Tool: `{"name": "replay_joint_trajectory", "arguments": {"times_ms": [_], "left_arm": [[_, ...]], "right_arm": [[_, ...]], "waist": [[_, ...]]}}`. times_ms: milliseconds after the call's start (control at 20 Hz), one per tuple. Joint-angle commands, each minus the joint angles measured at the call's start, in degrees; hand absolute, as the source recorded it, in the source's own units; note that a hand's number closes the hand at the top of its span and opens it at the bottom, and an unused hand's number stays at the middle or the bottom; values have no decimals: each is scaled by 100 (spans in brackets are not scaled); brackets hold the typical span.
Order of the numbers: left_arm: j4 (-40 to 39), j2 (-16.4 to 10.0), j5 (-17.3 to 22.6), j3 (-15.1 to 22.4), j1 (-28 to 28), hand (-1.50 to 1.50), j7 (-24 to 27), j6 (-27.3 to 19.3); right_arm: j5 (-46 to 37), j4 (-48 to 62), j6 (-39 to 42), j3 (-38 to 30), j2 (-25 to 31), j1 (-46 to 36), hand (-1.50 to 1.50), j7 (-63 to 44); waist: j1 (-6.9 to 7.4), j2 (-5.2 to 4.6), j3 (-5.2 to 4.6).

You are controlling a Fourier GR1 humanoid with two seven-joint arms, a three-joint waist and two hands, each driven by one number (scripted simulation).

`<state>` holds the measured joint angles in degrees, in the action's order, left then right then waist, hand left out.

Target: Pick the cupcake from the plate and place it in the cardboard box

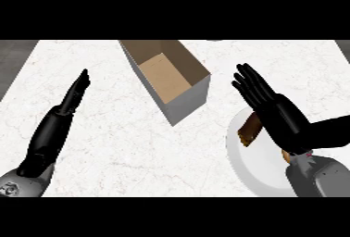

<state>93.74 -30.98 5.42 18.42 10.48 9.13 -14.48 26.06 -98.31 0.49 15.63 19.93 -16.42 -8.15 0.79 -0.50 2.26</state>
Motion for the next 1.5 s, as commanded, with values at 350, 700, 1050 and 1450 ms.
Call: {"name": "replay_joint_trajectory", "arguments": {"times_ms": [350, 700, 1050, 1450], "left_arm": [[-683, 44, 262, -476, -952, 0, -828, -541], [-604, 357, 119, -279, -1127, 0, -1156, -697], [-551, 370, 101, -338, -1121, 0, -1149, -675], [-534, 273, 199, -394, -984, 0, -1341, -444]], "right_arm": [[-2338, 1195, -2376, -1878, 1691, 785, 150, -166], [-2829, 251, -4700, -2159, 84, 1623, -150, 238], [-3849, -243, -3191, -1535, 2047, 2425, -150, -1991], [-3003, -1195, -755, -1005, 3370, 2329, -150, -4226]], "waist": [[-392, -78, -339], [-167, 75, -230], [-145, 80, -259], [-17, 45, -258]]}}
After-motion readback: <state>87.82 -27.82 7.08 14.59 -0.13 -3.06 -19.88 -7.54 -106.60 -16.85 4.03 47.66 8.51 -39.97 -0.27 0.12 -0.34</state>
